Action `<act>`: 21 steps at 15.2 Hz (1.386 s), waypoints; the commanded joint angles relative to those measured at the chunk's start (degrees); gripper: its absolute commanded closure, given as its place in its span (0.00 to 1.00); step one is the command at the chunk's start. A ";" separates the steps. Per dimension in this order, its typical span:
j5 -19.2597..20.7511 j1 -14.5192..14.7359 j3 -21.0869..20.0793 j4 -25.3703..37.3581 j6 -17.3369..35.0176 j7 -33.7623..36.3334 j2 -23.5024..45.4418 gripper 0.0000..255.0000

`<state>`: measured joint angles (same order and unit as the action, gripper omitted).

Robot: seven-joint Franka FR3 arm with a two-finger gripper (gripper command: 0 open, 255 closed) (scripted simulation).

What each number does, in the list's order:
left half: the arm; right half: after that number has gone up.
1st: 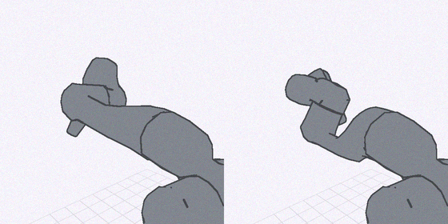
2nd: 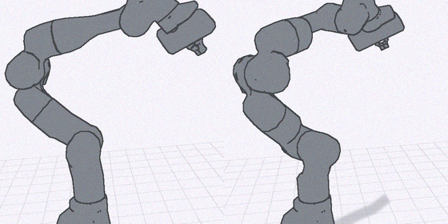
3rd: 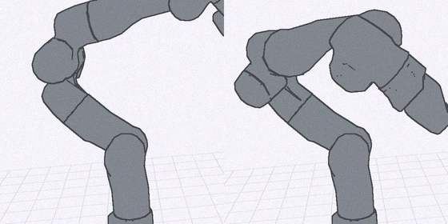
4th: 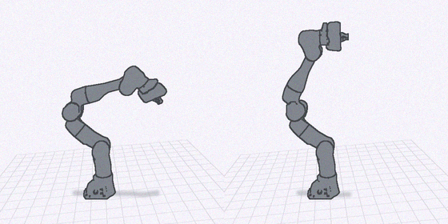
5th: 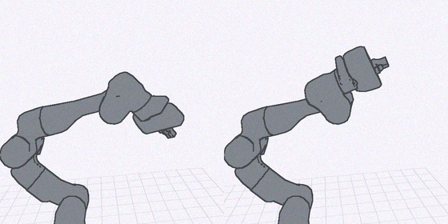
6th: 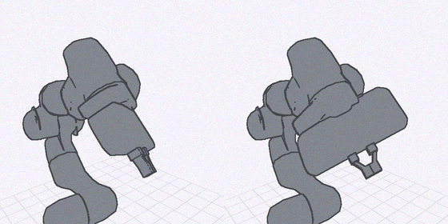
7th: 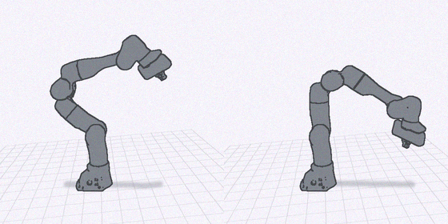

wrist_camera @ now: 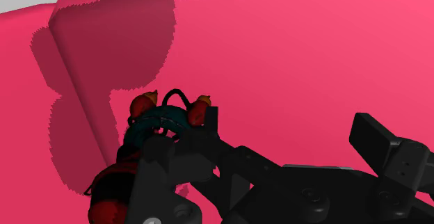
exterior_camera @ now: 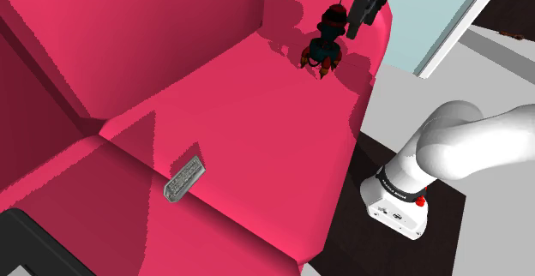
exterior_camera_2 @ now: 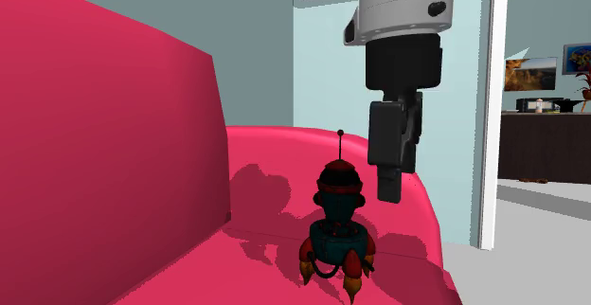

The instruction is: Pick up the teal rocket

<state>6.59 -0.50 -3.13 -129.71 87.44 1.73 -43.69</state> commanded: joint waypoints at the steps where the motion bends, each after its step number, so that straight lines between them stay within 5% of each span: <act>1: 0.00 0.00 0.00 0.00 0.00 0.00 0.00 0.00; 9: 1.93 1.31 10.54 17.76 -3.81 -19.62 14.91 0.00; 17: -1.97 1.84 19.43 43.96 -11.68 -40.28 35.80 0.00; 21: -1.87 1.70 19.33 40.78 -9.31 -40.36 35.05 0.00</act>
<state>4.69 1.19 16.21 -87.97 77.41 -38.56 -8.41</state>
